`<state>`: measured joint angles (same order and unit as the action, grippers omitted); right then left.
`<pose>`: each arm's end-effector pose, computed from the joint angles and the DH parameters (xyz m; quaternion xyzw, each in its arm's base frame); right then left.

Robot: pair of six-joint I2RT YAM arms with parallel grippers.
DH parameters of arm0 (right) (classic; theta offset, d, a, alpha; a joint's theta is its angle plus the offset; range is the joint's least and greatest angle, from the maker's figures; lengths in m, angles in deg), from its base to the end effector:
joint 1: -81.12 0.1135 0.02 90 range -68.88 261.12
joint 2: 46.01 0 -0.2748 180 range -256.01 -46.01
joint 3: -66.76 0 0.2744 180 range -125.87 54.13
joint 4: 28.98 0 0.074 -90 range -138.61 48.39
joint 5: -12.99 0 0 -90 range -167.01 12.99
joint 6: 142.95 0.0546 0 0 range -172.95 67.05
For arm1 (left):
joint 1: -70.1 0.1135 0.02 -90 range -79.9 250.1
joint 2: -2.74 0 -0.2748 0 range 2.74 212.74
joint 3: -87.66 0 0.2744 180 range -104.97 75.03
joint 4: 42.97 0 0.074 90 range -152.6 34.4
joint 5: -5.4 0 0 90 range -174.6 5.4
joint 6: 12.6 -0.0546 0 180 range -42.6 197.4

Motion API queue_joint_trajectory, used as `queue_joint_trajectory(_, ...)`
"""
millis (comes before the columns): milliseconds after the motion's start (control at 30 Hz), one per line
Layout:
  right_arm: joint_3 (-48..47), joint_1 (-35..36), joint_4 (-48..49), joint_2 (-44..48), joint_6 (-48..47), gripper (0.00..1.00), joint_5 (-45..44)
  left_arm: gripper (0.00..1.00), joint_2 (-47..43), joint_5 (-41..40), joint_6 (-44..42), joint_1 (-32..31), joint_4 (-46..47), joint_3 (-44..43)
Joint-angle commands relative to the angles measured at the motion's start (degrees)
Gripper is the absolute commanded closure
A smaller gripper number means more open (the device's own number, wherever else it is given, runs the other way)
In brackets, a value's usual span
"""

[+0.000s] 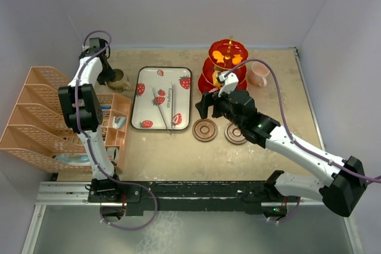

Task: Serve the afternoon tea
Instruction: Pick up the cup at the center of the board.

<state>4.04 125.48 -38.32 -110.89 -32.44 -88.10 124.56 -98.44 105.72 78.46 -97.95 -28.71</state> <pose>0.2237 0.2040 0.3265 -0.0994 0.7668 0.2746 0.5716 0.4935 0.0857 0.2105 -0.3312 0.9014 0.0708 0.2697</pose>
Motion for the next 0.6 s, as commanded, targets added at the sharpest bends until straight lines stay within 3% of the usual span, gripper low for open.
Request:
queue_joint_trajectory(0,-0.90,0.22,1.02,1.41,-0.21,0.09,-1.48,0.67,-0.81,0.22,0.06,0.45,1.65,-1.57)
queue_joint_trajectory(567,-0.70,0.27,0.80,0.99,0.52,0.09,-1.82,0.95,-3.15,0.87,-0.15,0.50,1.72,-0.38)
